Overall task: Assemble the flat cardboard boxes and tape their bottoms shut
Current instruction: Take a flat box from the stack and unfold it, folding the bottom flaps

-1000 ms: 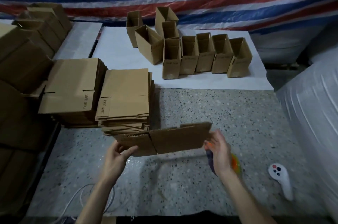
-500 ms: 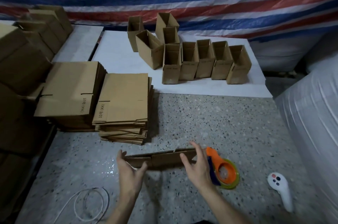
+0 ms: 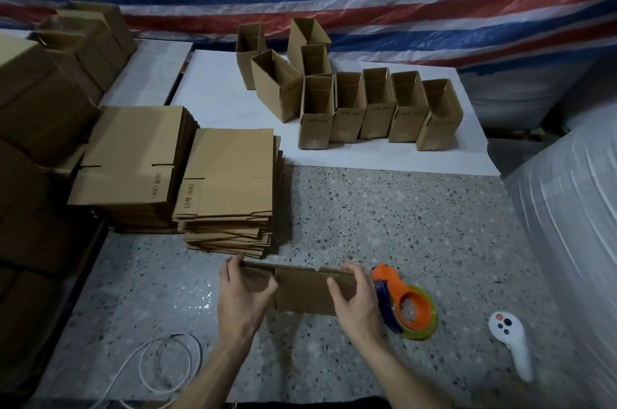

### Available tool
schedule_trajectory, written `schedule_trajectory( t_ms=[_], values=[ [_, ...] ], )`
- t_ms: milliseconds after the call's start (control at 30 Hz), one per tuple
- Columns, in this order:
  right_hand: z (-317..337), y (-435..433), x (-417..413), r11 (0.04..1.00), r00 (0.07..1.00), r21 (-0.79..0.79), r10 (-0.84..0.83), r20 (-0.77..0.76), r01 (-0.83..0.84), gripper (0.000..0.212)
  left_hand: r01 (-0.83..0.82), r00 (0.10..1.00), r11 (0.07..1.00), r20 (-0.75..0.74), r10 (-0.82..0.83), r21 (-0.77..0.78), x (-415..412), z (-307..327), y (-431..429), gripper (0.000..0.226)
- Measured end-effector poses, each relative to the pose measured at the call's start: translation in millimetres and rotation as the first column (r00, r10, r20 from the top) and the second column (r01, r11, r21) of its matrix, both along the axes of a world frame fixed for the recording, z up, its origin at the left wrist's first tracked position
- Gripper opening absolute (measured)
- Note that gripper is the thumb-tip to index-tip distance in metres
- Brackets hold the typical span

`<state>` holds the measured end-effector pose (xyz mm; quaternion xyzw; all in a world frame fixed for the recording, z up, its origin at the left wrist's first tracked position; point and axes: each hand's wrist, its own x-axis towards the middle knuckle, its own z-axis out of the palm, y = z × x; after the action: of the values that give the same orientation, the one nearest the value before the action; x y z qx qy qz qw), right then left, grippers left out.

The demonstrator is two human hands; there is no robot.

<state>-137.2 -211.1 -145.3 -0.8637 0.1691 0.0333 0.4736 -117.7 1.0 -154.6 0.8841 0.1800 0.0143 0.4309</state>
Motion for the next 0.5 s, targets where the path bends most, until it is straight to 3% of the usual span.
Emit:
schedule_trajectory(
  t_ms=[133, 200, 267, 333, 400, 467, 500],
  values=[
    [4, -2, -7, 0.999, 1.0, 0.048, -0.019, -0.009, 0.019, 0.044, 0.023, 0.999, 0.997, 0.031, -0.021, -0.078, -3, 1, -6, 0.094],
    [4, -9, -14, 0.995, 0.999, 0.102, 0.001, -0.042, 0.003, 0.062, 0.123, 0.992, 0.969, 0.036, -0.118, -0.216, -4, 7, -3, 0.101],
    [8, -17, -20, 0.978, 0.997, 0.206, 0.017, -0.072, -0.002, 0.078, 0.277, 0.959, 0.855, 0.072, -0.273, -0.439, -7, 18, 0, 0.107],
    [12, -21, -23, 0.945, 0.996, 0.327, -0.002, -0.094, 0.032, 0.081, 0.335, 0.93, 0.769, 0.062, -0.361, -0.544, -11, 21, 2, 0.115],
    [15, -22, -23, 0.922, 0.99, 0.373, -0.056, -0.131, 0.102, 0.065, 0.32, 0.924, 0.721, 0.034, -0.381, -0.615, -16, 18, 4, 0.11],
    [14, -22, -23, 0.913, 0.979, 0.374, -0.106, -0.173, 0.165, 0.037, 0.246, 0.939, 0.688, -0.008, -0.343, -0.683, -21, 10, 6, 0.095],
    [13, -23, -22, 0.909, 0.973, 0.373, -0.12, -0.198, 0.188, 0.024, 0.208, 0.944, 0.678, -0.036, -0.327, -0.705, -24, 5, 9, 0.099]
  ],
)
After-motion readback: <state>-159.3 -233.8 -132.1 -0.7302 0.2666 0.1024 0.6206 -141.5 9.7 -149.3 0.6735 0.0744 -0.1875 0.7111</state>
